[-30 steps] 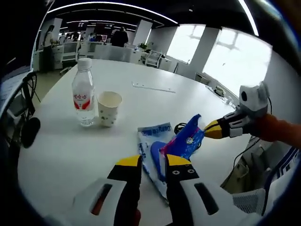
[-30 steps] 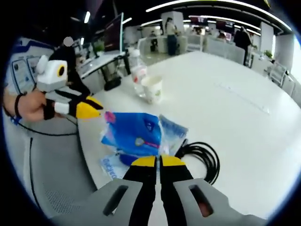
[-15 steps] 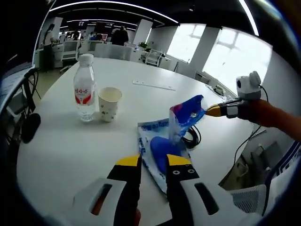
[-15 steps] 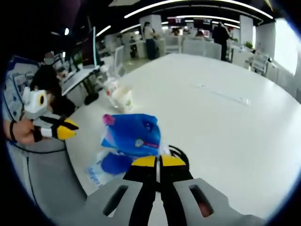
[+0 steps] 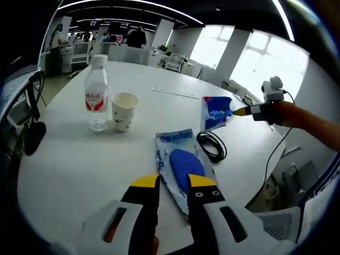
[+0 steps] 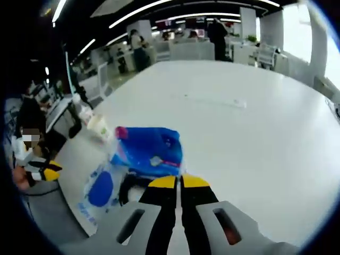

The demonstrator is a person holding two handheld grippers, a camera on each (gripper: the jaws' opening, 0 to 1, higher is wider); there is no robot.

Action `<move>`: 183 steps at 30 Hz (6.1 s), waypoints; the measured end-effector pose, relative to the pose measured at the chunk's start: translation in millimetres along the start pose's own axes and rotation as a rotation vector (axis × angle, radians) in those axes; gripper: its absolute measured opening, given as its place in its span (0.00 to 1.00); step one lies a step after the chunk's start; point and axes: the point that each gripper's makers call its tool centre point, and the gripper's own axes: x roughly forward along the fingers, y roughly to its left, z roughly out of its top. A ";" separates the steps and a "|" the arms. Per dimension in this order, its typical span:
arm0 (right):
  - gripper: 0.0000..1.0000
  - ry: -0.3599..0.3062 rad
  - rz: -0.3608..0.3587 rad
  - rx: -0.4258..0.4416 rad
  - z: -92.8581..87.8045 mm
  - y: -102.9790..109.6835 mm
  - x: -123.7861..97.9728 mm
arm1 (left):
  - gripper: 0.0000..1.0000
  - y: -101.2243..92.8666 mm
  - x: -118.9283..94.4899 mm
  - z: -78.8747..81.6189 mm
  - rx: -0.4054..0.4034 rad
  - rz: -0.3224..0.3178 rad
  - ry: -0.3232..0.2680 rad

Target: Arrange the tabletop items into an orderly group along one side of the table until the central work area is clear of visible clutter.

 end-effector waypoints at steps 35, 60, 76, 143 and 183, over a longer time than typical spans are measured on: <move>0.00 0.204 -0.080 -0.017 -27.3 -83.9 49.6 | 0.18 -0.5 -2.0 -10.3 -0.030 0.033 0.017; 0.00 0.221 -0.089 -0.004 -31.9 -91.8 64.0 | 0.18 4.0 -9.1 -20.9 -0.070 0.062 0.026; 0.07 0.187 -0.083 -0.029 -35.7 -84.1 58.1 | 0.16 -23.3 -1.7 -47.9 -0.117 0.020 0.096; 0.04 0.254 0.482 -0.640 -38.7 154.0 111.3 | 0.13 -42.6 23.7 -105.3 -0.402 0.024 0.297; 0.00 0.145 0.391 -0.169 -98.6 157.6 31.4 | 0.00 35.6 13.0 -70.7 -0.404 0.163 0.189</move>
